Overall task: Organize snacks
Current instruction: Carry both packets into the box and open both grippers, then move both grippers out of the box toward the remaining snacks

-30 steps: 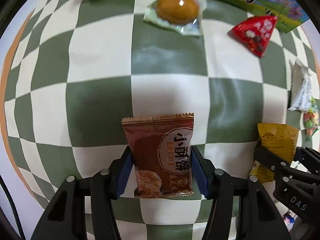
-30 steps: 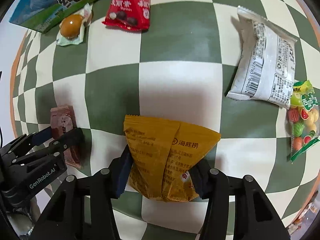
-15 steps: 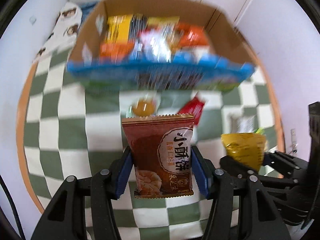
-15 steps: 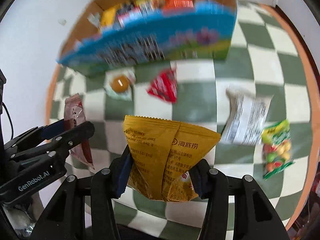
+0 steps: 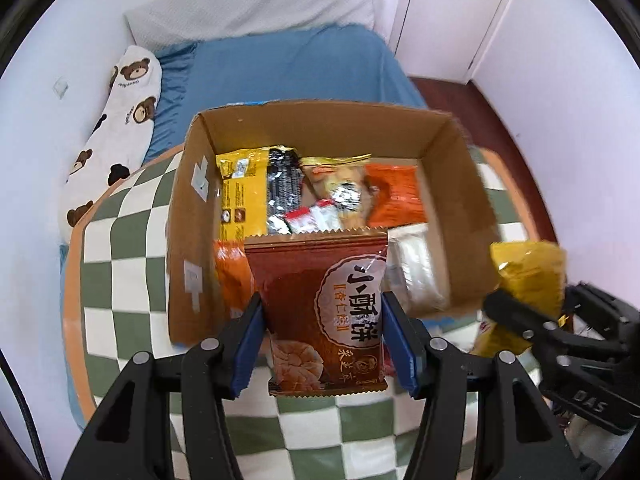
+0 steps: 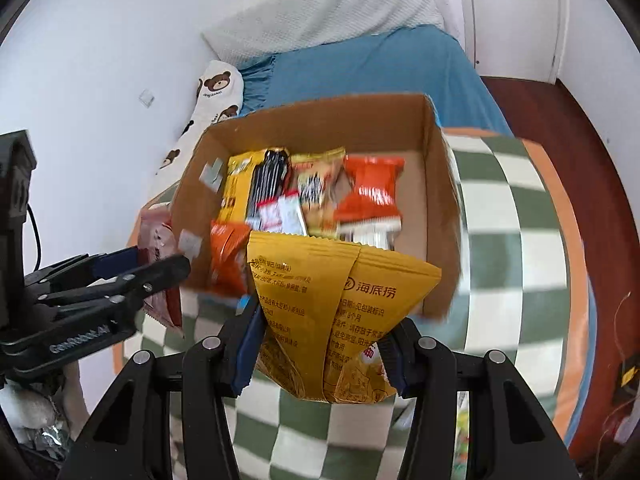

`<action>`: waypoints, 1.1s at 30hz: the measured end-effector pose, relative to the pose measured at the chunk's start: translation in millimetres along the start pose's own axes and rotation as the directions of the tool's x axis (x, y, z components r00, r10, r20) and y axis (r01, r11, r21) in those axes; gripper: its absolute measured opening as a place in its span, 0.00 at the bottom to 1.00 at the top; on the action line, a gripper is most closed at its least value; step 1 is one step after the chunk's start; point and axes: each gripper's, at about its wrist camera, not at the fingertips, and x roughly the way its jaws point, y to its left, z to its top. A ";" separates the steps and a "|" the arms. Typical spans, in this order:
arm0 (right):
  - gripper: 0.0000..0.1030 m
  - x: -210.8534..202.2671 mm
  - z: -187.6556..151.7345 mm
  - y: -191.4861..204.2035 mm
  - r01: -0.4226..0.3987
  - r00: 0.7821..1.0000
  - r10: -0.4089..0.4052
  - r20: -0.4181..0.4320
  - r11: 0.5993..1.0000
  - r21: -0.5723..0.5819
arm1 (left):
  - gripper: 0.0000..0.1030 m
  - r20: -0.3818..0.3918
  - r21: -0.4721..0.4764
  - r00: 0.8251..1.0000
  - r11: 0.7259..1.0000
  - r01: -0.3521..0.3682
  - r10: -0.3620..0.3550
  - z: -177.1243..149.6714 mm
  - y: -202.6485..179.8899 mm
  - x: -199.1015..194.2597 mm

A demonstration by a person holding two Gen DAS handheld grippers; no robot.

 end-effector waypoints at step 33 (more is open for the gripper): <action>0.79 106.7 34.8 -13.5 0.145 0.977 -0.147 -0.151 0.989 -0.027 | 0.69 -0.124 -0.094 0.991 0.994 -0.059 0.048 5.8 34.4 63.5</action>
